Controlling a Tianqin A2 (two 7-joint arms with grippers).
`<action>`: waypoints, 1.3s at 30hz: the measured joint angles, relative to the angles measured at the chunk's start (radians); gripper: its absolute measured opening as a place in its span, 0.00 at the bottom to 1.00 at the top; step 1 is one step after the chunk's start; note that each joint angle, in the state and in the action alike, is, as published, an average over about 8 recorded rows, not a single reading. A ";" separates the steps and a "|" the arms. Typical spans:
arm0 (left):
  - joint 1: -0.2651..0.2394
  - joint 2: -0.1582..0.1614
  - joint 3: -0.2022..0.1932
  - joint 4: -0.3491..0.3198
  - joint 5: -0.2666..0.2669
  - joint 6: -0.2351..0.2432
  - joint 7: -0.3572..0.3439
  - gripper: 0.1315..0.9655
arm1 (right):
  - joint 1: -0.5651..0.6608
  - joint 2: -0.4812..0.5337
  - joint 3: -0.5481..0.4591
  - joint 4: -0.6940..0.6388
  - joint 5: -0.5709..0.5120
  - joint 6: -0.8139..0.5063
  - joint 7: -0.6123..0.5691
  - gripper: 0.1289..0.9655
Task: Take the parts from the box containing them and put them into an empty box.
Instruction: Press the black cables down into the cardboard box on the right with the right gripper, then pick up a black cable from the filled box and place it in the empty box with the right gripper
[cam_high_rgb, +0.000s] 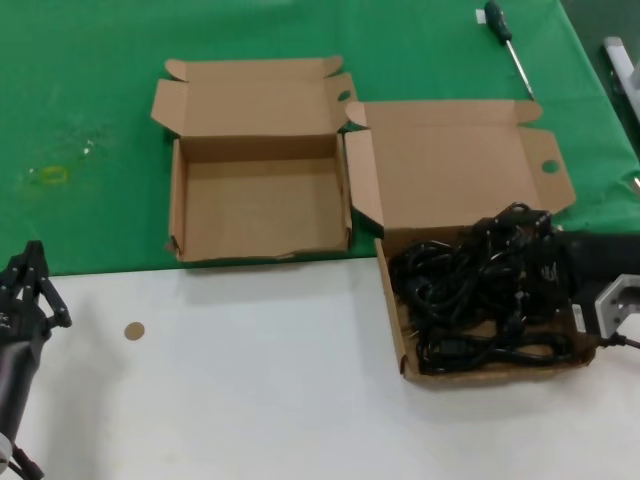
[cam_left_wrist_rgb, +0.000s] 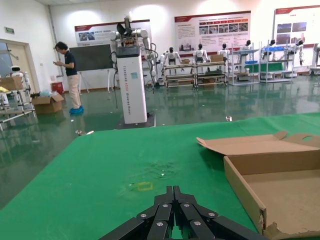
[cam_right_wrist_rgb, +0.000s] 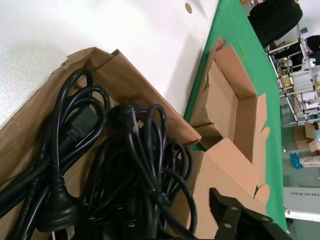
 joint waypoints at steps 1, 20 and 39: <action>0.000 0.000 0.000 0.000 0.000 0.000 0.000 0.02 | 0.001 -0.001 -0.001 -0.002 -0.001 0.001 -0.001 0.56; 0.000 0.000 0.000 0.000 0.000 0.000 0.000 0.02 | -0.024 0.013 0.002 0.001 0.000 0.011 0.013 0.18; 0.000 0.000 0.000 0.000 0.000 0.000 0.000 0.02 | 0.008 0.084 0.006 0.115 0.004 -0.013 0.282 0.11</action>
